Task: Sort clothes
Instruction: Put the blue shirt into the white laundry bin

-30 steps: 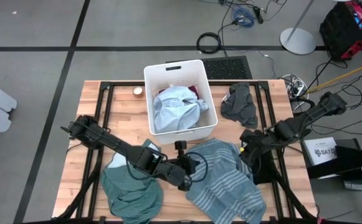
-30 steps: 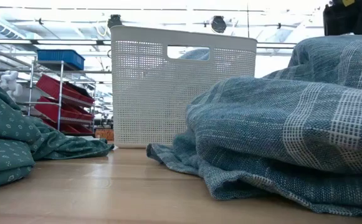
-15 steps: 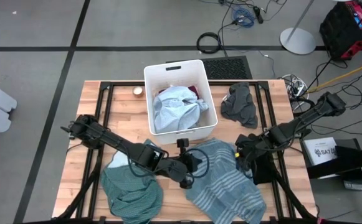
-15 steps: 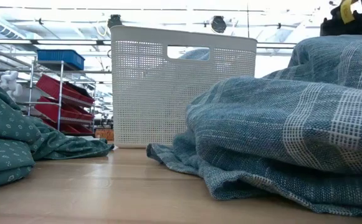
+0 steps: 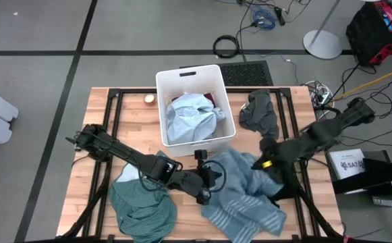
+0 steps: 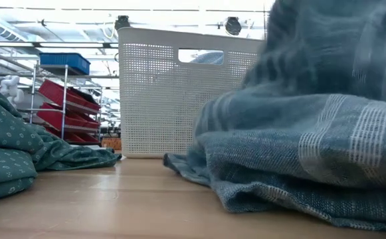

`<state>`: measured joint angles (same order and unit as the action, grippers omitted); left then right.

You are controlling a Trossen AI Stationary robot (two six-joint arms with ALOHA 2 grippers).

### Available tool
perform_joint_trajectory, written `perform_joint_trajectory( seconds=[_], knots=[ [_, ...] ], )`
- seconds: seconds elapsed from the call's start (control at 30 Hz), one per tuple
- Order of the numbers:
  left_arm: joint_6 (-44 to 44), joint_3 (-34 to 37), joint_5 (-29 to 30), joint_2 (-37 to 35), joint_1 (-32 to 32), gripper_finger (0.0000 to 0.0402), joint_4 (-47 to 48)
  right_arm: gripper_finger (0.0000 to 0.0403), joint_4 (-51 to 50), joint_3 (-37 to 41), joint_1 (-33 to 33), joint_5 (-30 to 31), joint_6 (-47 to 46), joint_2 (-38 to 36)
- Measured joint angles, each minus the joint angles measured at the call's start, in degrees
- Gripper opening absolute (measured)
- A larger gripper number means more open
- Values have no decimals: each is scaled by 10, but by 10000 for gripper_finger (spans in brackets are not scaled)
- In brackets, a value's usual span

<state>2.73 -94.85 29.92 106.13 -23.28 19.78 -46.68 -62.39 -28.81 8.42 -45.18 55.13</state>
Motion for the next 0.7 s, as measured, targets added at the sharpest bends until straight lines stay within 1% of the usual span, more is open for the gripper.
perform_joint_trajectory(
  seconds=[0.1,0.2,0.27,0.33,0.5,0.7],
  knots=[
    [11,0,0,0,0,7,-16,0,2,-94,-11,23,41,1],
    [12,0,0,0,0,7,-29,0,0,-165,-19,30,74,4],
    [13,0,0,0,0,7,-31,0,-12,-193,-25,25,86,4],
    [17,0,0,0,0,7,-31,0,-37,-203,-31,17,85,4],
    [22,0,0,0,-2,7,-27,0,-143,-203,-51,-5,25,17],
    [19,0,-3,0,-8,7,-24,0,-273,-203,-108,-97,-122,68]
  ],
)
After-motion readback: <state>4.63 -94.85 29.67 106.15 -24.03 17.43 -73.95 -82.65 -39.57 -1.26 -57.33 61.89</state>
